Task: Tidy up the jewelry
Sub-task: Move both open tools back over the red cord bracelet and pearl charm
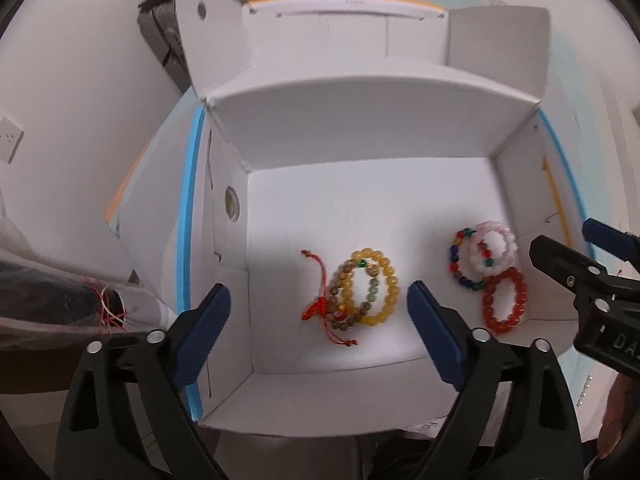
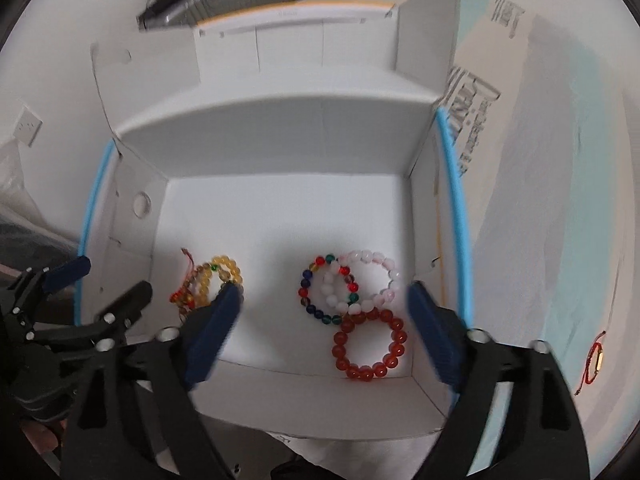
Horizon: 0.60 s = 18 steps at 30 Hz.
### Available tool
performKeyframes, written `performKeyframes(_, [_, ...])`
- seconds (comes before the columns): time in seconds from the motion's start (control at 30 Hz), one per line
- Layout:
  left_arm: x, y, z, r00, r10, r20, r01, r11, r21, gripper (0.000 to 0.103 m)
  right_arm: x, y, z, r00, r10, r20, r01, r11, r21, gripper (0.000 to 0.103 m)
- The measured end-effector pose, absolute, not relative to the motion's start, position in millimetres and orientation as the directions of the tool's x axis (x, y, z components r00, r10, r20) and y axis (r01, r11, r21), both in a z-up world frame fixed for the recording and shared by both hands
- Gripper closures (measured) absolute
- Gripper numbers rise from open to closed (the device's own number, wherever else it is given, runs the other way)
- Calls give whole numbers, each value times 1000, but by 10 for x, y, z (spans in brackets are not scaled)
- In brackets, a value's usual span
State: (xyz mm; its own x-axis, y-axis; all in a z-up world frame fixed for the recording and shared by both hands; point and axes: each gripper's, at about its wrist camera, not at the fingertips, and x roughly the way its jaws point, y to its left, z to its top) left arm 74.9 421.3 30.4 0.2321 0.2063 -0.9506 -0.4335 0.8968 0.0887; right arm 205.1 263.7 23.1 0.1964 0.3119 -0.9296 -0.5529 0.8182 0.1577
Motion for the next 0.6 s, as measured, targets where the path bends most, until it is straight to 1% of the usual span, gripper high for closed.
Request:
performKeyframes(0.17, [846, 4056, 499, 283, 221, -933, -407, 909, 91, 6, 2032, 2440, 437, 240, 344, -908, -540, 824, 170, 13])
performKeyframes(0.2, [878, 4002, 543, 289, 226, -930, -405, 910, 95, 6, 2031, 2398, 483, 250, 347, -904, -540, 825, 167, 9])
performKeyframes(0.23, [886, 3979, 574, 296, 229, -927, -403, 910, 96, 6, 2021, 2359, 523, 258, 349, -901, -539, 826, 166, 9])
performKeyframes(0.37, [890, 3843, 718, 320, 233, -918, -401, 912, 92, 6, 2010, 2147, 679, 293, 362, -885, -529, 832, 165, 7])
performKeyframes(0.6, [964, 3482, 771, 342, 224, -913, -374, 924, 86, 6, 2010, 1706, 825, 336, 367, -867, -493, 853, 171, 7])
